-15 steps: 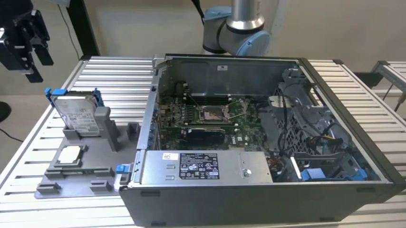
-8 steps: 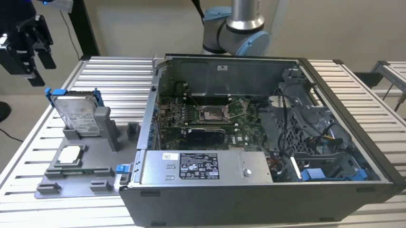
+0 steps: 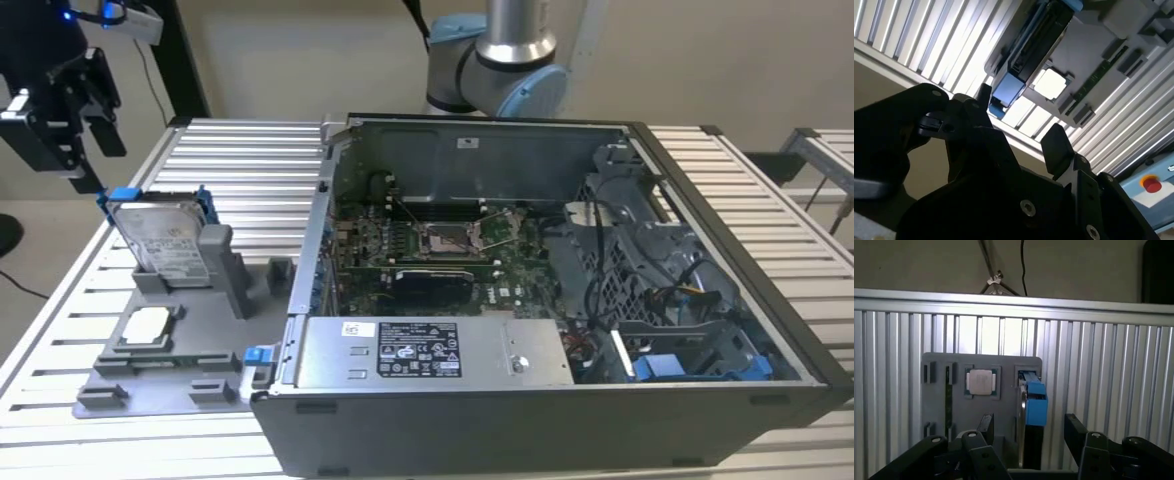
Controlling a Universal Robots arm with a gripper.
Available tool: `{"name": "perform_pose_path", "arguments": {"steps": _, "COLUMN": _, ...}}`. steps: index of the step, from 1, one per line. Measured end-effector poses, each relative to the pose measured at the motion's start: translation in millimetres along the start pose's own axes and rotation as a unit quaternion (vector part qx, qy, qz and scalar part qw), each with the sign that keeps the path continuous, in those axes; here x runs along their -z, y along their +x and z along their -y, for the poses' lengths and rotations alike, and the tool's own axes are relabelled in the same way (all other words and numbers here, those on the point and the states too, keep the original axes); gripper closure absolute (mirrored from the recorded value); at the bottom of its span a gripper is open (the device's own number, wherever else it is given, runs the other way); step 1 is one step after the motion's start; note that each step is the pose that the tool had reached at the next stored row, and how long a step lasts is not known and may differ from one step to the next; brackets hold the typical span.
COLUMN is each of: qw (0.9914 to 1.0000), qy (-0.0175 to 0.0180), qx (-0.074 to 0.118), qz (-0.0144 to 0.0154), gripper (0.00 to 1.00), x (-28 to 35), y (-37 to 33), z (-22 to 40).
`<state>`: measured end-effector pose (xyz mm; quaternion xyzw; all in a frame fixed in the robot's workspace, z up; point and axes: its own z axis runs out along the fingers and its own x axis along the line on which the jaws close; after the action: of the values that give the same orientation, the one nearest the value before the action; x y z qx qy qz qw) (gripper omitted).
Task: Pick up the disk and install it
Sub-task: 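Pick up the disk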
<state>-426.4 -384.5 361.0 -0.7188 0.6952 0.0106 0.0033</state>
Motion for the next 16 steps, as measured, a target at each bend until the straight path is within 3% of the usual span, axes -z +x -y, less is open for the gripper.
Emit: {"name": "perform_pose_path", "arguments": {"steps": 16, "qw": 1.00000, "qy": 0.0000, "qx": -0.001, "qz": 0.0000, "gripper": 0.00, "x": -28.1, "y": 0.6, "z": 2.0}}
